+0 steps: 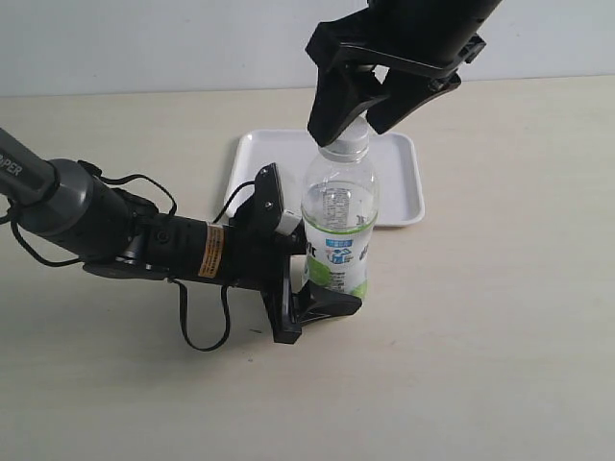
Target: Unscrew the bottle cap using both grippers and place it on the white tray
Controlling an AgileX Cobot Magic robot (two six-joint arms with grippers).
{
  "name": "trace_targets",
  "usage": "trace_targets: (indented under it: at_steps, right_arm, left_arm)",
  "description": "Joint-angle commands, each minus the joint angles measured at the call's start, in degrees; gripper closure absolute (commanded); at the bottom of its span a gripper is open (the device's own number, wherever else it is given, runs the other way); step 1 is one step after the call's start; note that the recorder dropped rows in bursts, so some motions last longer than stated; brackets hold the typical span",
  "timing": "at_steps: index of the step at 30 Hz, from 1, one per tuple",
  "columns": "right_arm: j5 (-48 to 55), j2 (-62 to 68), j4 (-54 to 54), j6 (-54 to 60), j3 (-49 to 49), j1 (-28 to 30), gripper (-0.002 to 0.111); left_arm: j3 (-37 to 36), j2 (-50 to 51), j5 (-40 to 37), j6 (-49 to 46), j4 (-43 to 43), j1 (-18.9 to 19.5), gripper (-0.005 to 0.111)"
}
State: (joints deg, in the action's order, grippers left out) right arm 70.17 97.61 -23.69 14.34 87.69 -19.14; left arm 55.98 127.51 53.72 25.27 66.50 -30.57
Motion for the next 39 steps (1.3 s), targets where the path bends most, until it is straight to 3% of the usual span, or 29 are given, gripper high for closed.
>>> trace_targets:
  at_steps: [1, 13, 24, 39]
  right_arm:
    - [-0.2, 0.0, 0.2, 2.7, 0.2, -0.2, 0.042]
    - [-0.2, -0.1, 4.7, 3.5, 4.9, -0.2, 0.041]
    - [-0.2, 2.1, 14.9, -2.1, 6.7, -6.5, 0.038]
    - [-0.2, 2.5, 13.1, -4.5, 7.1, -6.5, 0.041]
  left_arm:
    - [0.3, -0.9, 2.1, 0.6, -1.1, -0.2, 0.107]
    - [0.3, -0.9, 1.9, 0.8, -1.1, -0.2, 0.107]
    - [0.3, -0.9, 1.7, 0.8, -1.1, -0.2, 0.107]
    - [0.3, -0.9, 1.7, 0.8, -1.1, -0.2, 0.107]
